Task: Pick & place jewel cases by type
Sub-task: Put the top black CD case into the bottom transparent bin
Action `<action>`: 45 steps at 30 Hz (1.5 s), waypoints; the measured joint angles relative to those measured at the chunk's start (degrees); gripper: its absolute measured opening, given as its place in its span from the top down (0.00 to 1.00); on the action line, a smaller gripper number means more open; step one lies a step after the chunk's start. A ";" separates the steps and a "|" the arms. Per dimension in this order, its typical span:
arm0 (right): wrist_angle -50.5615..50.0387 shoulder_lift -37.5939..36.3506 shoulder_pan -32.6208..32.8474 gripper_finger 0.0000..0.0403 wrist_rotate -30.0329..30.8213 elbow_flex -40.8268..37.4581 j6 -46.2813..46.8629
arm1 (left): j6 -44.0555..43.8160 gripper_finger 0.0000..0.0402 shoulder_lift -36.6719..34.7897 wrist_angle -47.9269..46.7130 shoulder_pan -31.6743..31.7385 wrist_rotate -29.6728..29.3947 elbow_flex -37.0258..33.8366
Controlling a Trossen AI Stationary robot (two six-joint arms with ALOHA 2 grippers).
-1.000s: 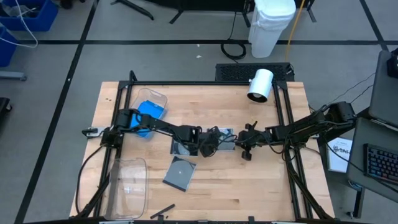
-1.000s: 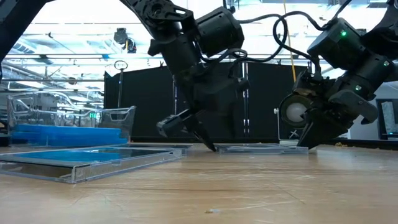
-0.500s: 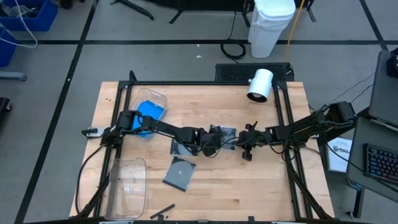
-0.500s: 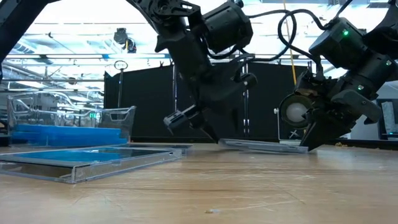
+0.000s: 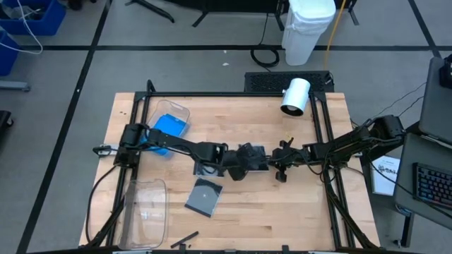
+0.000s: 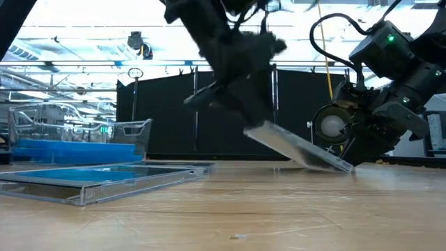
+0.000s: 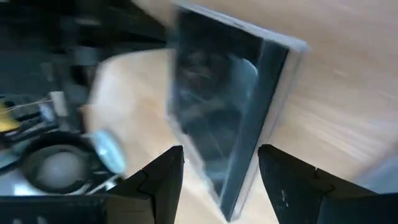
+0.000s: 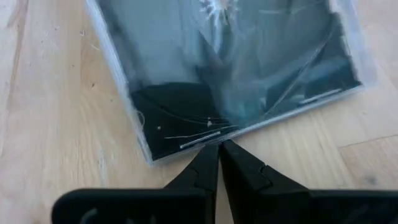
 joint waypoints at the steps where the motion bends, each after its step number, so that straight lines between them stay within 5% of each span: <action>1: 0.07 0.00 0.00 0.96 0.05 -0.01 0.00 | 0.04 0.47 -0.61 3.05 0.00 -0.38 0.00; 9: 3.91 0.16 -0.09 0.96 0.30 0.04 0.35 | -2.08 0.48 -0.97 17.35 0.04 4.20 0.44; 39: 4.04 0.00 -0.16 0.96 -0.02 -0.07 -0.95 | -4.46 0.47 -0.86 15.07 3.69 12.00 0.04; 45: 3.86 -4.56 -0.48 0.96 0.27 -0.07 -2.47 | -4.61 0.47 -0.86 14.82 4.21 12.83 0.00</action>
